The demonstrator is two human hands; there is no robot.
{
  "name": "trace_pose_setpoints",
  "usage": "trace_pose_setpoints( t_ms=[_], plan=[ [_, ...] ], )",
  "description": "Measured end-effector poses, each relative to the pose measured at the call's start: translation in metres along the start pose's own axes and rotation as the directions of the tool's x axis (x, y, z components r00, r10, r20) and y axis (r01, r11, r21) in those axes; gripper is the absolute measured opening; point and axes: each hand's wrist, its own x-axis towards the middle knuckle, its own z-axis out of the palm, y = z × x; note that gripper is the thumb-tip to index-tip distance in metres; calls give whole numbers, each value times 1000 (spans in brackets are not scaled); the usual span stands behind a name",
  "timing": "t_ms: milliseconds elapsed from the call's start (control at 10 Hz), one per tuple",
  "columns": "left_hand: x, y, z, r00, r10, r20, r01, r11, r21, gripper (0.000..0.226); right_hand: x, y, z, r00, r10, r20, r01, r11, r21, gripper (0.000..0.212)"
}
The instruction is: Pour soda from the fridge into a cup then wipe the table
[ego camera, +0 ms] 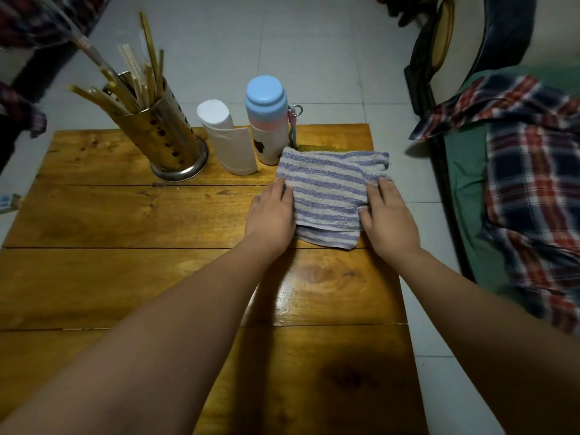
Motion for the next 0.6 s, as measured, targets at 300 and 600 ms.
trace_pose_setpoints(
  t_ms=[300, 600],
  plan=[
    [-24, -3, -25, 997, 68, 23, -69, 996, 48, 50, -3, -17, -23, 992, 8, 128, 11, 989, -146, 53],
    [-94, -36, -119, 992, 101, -76, -86, 978, 189, 56, -66, -74, -109, 970, -239, 41, 242, 967, -76, 48]
  ],
)
